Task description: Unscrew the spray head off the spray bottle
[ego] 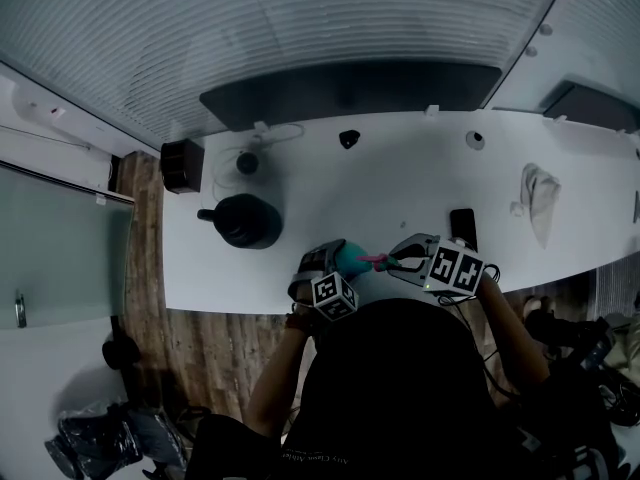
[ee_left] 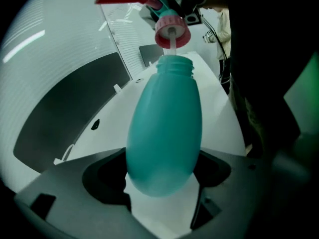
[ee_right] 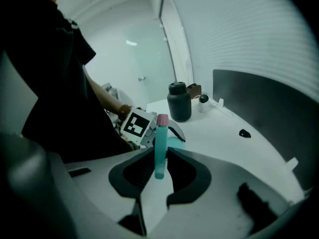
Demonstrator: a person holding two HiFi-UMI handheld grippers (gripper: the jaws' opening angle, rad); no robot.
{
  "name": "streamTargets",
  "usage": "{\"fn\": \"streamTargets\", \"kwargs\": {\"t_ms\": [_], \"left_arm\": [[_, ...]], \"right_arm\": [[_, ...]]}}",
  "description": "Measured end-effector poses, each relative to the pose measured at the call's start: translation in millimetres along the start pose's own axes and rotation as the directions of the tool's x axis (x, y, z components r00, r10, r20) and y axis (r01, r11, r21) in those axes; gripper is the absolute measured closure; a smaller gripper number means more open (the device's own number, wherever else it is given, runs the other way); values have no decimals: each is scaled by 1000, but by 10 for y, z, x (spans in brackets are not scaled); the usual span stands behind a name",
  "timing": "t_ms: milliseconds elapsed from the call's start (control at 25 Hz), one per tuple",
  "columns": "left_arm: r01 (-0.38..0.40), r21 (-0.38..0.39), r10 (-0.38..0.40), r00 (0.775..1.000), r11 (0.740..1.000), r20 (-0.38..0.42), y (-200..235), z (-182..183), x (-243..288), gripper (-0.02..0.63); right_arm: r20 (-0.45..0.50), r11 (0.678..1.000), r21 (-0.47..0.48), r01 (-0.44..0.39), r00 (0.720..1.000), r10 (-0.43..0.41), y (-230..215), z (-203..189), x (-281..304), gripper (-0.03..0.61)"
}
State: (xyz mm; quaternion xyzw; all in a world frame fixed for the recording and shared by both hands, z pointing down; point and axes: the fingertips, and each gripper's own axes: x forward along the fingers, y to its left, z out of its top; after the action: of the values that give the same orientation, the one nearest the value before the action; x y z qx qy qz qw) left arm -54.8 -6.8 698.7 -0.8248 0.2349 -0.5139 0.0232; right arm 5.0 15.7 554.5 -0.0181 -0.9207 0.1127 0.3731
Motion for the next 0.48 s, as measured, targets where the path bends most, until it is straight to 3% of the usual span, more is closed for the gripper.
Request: {"fn": "streamTargets", "kwargs": {"t_ms": [200, 400, 480], "left_arm": [[-36, 20, 38, 992, 999, -119, 161, 1, -37, 225], [50, -71, -60, 987, 996, -150, 50, -36, -42, 225], [77, -80, -88, 986, 994, -140, -6, 6, -39, 225]], "right_arm": [[-150, 976, -180, 120, 978, -148, -60, 1, 193, 497], [-196, 949, -279, 144, 959, -203, -68, -2, 290, 499], [-196, 952, -269, 142, 960, -199, -69, -11, 320, 499]]}}
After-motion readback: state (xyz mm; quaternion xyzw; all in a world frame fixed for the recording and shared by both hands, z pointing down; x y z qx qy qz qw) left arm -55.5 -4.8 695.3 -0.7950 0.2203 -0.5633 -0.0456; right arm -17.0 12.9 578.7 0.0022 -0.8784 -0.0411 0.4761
